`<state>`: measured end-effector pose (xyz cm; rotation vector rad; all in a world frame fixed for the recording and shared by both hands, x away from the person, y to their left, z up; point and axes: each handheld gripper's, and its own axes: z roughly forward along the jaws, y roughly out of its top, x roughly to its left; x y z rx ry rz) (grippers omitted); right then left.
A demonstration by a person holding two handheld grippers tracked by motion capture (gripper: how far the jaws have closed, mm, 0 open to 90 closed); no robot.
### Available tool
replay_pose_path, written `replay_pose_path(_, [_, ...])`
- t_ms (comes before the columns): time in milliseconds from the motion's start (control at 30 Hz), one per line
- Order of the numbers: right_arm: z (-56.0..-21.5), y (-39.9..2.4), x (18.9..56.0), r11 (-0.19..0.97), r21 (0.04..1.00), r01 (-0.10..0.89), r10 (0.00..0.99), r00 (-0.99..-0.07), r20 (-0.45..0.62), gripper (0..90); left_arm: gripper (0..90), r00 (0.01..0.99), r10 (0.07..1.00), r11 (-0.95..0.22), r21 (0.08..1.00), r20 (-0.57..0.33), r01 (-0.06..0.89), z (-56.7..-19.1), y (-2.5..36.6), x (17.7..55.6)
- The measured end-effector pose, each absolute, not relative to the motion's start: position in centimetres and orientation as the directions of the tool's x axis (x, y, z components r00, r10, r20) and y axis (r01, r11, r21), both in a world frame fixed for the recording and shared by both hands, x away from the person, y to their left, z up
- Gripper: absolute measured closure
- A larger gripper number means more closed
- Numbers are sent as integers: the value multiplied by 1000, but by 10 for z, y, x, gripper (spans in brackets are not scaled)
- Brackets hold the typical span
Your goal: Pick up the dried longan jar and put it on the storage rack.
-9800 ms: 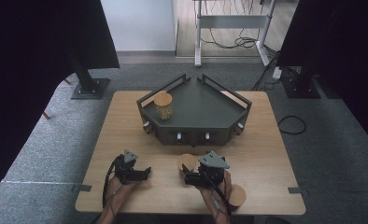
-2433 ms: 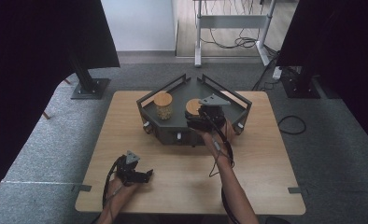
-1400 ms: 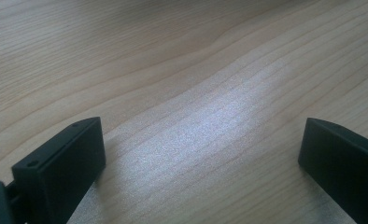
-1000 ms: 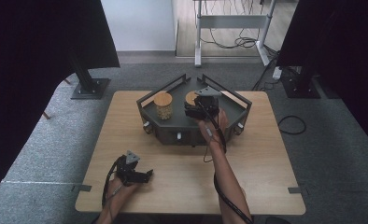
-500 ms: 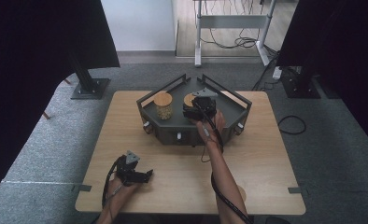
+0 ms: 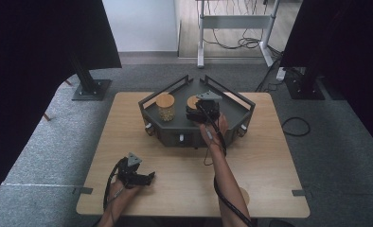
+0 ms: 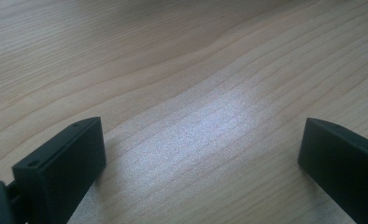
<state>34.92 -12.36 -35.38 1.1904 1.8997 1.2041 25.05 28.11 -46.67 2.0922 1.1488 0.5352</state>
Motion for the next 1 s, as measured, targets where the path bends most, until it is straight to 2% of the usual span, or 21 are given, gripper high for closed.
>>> replay_pose_path(67, [-354,-124,350,193,907,373,902,-431,-15,220,3,525,850,-378,730,30,570,-467,281,250])
replay_pose_path(267, [-356,-128,355,182,898,400,898,-439,14,73,3,525,850,-377,730,30,570,-467,281,250])
replay_pose_path(367, [-356,-129,353,169,900,403,902,-431,24,41,3,525,851,-377,731,30,569,-467,281,250])
replay_pose_path(1000, [-344,-135,331,198,908,368,891,-454,-10,39,2,524,851,-377,729,30,571,-467,281,250])
